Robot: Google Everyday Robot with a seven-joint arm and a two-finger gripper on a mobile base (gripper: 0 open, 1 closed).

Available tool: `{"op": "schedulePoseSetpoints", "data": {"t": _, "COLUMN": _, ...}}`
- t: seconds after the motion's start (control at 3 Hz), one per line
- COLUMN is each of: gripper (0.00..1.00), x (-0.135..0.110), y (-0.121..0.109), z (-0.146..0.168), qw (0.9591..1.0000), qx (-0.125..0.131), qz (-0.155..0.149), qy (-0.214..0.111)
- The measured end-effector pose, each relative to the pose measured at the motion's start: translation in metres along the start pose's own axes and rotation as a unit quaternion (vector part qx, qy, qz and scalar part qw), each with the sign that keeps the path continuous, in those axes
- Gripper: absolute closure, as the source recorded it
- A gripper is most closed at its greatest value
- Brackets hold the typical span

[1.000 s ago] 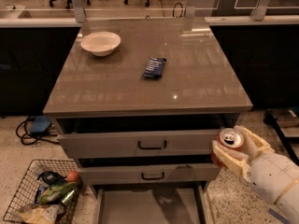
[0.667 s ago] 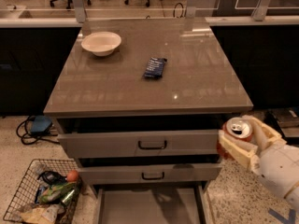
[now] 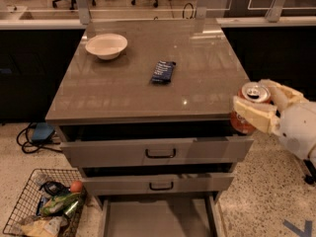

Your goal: Pick coke can from bottom drawer and place on counter

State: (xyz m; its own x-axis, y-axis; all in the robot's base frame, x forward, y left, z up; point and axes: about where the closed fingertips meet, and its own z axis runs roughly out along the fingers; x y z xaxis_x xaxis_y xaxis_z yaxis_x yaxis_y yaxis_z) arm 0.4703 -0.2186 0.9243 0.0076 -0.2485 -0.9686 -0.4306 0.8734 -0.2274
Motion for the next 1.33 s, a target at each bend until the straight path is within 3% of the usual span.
{"op": "schedulePoseSetpoints", "data": {"t": 0.67, "gripper": 1.00, "x": -0.033, "y": -0.054, "z": 0.046, "qw": 0.9996, "qx": -0.015, "qz": -0.005, "qy": 0.024}}
{"op": "schedulePoseSetpoints", "data": {"t": 1.0, "gripper": 1.00, "x": -0.020, "y": -0.083, "z": 0.077, "qw": 0.9980, "qx": -0.036, "qz": 0.014, "qy": 0.051}}
{"op": "schedulePoseSetpoints", "data": {"t": 1.33, "gripper": 1.00, "x": -0.002, "y": -0.081, "z": 0.135, "qw": 0.9934, "qx": -0.087, "qz": 0.036, "qy": 0.066}}
